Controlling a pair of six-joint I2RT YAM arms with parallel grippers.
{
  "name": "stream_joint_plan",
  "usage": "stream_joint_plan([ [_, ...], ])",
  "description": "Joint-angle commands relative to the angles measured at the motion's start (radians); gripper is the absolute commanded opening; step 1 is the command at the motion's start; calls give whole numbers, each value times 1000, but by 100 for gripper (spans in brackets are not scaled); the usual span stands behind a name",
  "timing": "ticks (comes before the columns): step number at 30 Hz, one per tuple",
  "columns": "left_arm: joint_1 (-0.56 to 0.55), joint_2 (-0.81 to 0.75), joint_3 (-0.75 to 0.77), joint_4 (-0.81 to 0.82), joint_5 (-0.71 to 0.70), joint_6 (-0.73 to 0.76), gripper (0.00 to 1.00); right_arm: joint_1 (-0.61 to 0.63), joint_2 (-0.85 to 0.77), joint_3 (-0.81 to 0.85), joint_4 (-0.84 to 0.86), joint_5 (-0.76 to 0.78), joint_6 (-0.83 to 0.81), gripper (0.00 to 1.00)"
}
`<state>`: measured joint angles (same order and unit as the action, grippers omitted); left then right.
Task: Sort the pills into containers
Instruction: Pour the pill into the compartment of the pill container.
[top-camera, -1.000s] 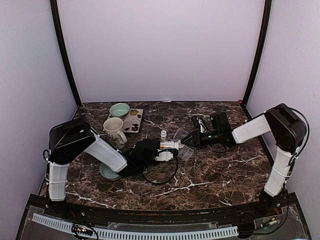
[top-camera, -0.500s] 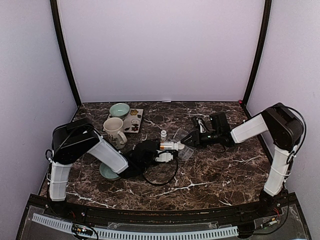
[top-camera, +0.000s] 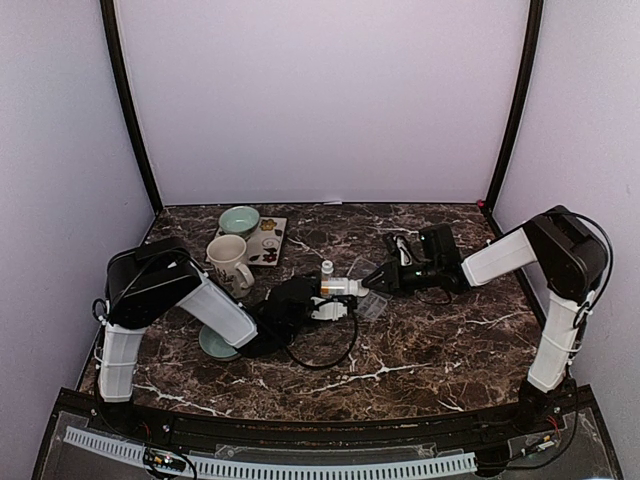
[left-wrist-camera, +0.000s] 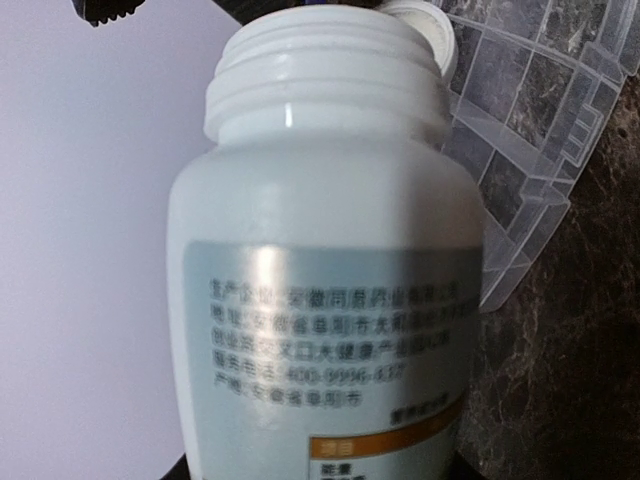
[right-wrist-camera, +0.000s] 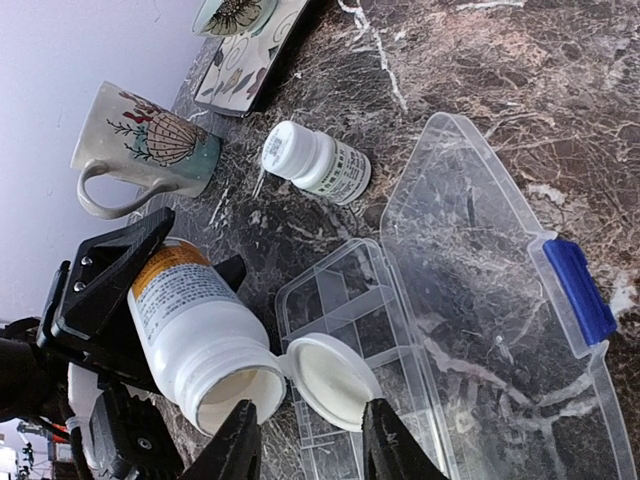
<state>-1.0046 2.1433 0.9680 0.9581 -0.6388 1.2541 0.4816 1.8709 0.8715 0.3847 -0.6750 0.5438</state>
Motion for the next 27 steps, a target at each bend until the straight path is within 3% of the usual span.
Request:
stream_joint_plan([
  [1,-6,-14,1,83,-14,13,0,-8,-41,0,-9,28,-31,36],
  [27,-12,-53,-64,247,9,87,0,-3,-35,0,12,16,-19,36],
])
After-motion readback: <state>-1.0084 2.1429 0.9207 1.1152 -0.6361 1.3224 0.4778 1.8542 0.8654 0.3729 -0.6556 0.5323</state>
